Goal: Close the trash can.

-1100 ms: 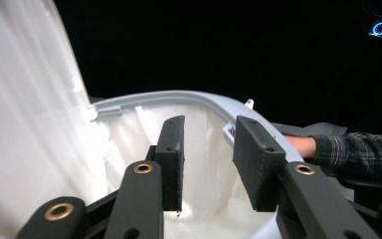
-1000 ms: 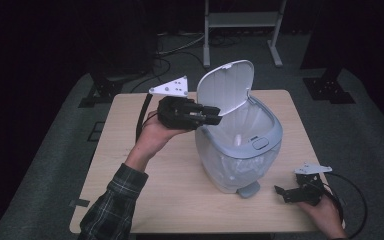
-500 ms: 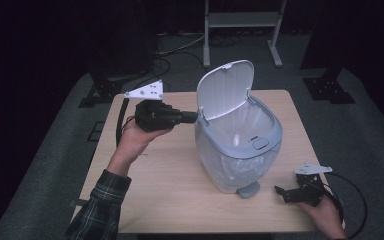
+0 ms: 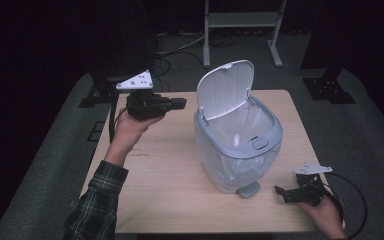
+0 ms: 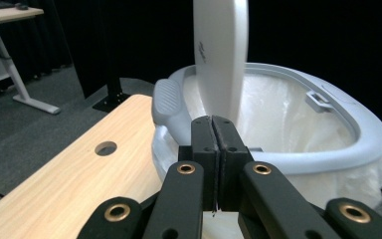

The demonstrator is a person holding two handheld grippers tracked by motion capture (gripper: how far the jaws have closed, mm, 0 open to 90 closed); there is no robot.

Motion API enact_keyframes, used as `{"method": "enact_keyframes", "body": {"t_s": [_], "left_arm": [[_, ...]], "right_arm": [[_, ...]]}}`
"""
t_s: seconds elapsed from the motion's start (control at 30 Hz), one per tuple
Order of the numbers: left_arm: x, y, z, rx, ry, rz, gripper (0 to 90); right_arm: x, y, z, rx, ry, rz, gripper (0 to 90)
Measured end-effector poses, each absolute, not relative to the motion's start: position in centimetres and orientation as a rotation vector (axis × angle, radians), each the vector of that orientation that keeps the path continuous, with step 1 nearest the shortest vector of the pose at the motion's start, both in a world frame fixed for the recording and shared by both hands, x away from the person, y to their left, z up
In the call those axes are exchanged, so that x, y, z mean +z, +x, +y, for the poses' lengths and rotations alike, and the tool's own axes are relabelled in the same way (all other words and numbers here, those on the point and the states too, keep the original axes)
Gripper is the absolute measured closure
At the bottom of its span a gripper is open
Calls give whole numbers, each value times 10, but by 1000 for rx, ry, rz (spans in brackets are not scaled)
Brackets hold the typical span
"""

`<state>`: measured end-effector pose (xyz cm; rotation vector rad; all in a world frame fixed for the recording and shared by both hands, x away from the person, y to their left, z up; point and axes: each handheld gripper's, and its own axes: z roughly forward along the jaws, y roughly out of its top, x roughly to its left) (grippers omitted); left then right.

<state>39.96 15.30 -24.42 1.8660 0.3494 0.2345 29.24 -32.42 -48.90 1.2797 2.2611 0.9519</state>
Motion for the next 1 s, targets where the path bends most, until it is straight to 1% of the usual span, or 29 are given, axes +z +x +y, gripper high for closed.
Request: {"method": "enact_keyframes", "body": {"t_s": [0.43, 1.0], "left_arm": [[-231, 421, 130, 249, 1858, 346, 893], [-218, 435, 100, 238, 1825, 327, 892]], "right_arm": [[-489, 292, -324, 954, 1281, 2260, 0], [-489, 292, -324, 954, 1282, 2261, 0]]}}
